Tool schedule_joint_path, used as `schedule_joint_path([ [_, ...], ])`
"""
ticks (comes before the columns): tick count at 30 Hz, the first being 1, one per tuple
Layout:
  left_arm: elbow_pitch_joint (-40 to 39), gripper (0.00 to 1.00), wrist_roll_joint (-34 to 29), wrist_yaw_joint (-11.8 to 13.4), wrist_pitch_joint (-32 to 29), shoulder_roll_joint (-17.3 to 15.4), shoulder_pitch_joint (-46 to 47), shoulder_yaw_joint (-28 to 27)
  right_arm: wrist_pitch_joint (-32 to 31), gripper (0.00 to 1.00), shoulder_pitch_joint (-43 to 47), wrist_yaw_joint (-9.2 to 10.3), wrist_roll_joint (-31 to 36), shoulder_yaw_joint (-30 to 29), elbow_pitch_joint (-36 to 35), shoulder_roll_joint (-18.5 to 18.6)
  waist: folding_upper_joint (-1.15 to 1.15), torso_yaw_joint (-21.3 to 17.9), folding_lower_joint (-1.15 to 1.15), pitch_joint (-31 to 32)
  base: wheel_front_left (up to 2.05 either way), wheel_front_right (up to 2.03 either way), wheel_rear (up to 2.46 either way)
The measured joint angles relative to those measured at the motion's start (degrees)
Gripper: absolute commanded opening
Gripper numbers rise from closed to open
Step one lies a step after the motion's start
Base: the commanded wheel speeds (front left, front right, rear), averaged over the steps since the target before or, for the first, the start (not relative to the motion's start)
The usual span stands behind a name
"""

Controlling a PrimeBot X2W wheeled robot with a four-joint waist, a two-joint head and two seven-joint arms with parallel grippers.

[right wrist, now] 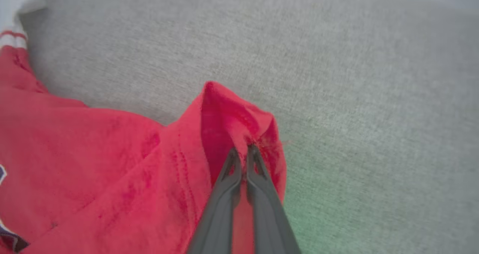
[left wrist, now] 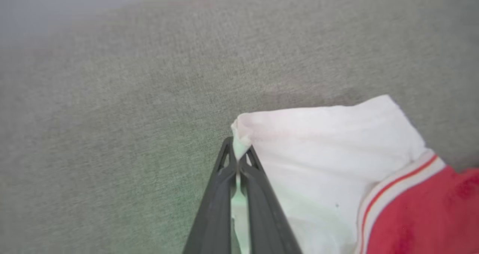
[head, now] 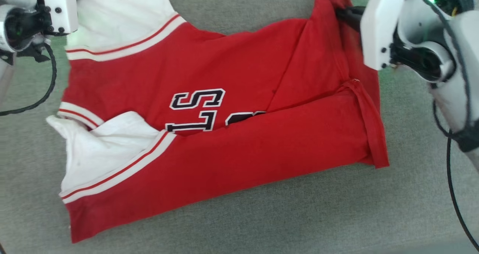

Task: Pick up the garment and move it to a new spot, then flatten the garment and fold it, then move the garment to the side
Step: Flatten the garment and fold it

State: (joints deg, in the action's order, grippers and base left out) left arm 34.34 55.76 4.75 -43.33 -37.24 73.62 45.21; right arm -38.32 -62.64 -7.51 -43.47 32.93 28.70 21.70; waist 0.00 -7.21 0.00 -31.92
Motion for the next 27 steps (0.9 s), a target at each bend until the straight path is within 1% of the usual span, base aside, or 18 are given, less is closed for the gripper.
schedule_joint_path([
  [4, -4.08, 0.00, 0.76, -0.10, 0.45, -1.42, -0.70, -0.86, 3.02, 0.00, 2.53, 0.00, -0.77, 0.55, -4.58, 3.65, 0.00, 1.31, 0.00, 1.94, 0.00, 0.00, 0.00],
  [7, -8.59, 0.00, 1.34, 0.63, -0.05, -3.20, -2.48, -1.16, 4.61, 0.00, 5.00, 0.00, -1.34, 0.70, -8.42, 6.17, 0.00, 2.23, 0.00, 3.39, 0.00, 0.00, 0.00],
  [10, -14.68, 0.00, 1.76, 2.55, -1.49, -5.56, -4.78, -1.26, 5.79, 0.00, 7.71, 0.00, -1.56, 0.69, -12.67, 9.16, 0.00, 3.16, 0.00, 4.68, 0.00, 0.00, 0.00],
  [12, -19.48, 0.00, 2.24, 4.44, -2.40, -7.50, -6.76, -1.60, 6.37, 0.00, 9.69, 0.00, -1.85, 0.44, -15.46, 11.01, 0.00, 3.71, 0.00, 5.49, 0.00, 0.00, 0.00],
  [15, -27.53, 0.00, 2.70, 7.95, -3.49, -10.79, -10.40, -1.92, 7.21, 0.00, 12.91, 0.00, -2.38, -0.46, -19.95, 13.82, 0.00, 4.54, 0.00, 6.46, 0.00, 0.00, 0.00],
  [18, -35.52, 0.00, 3.94, 12.41, -5.21, -14.51, -15.23, -2.03, 7.65, 0.00, 16.55, -0.01, -3.12, -0.82, -25.15, 16.77, 0.00, 5.20, 0.00, 7.27, 0.00, 0.00, 0.00],
  [24, -51.65, 0.00, 5.67, 22.63, -6.08, -21.49, -25.72, -2.59, 8.06, 0.00, 25.54, 0.00, -4.82, -3.33, -33.20, 21.91, 0.00, 6.01, 0.00, 8.28, 0.00, 0.00, 0.00],
  [27, -57.93, 0.00, 6.04, 26.98, -6.04, -23.94, -30.80, -1.88, 7.80, 0.00, 30.73, 0.00, -5.68, -5.53, -35.29, 23.09, 0.00, 6.27, 0.00, 8.44, 0.00, 0.00, 0.00],
])
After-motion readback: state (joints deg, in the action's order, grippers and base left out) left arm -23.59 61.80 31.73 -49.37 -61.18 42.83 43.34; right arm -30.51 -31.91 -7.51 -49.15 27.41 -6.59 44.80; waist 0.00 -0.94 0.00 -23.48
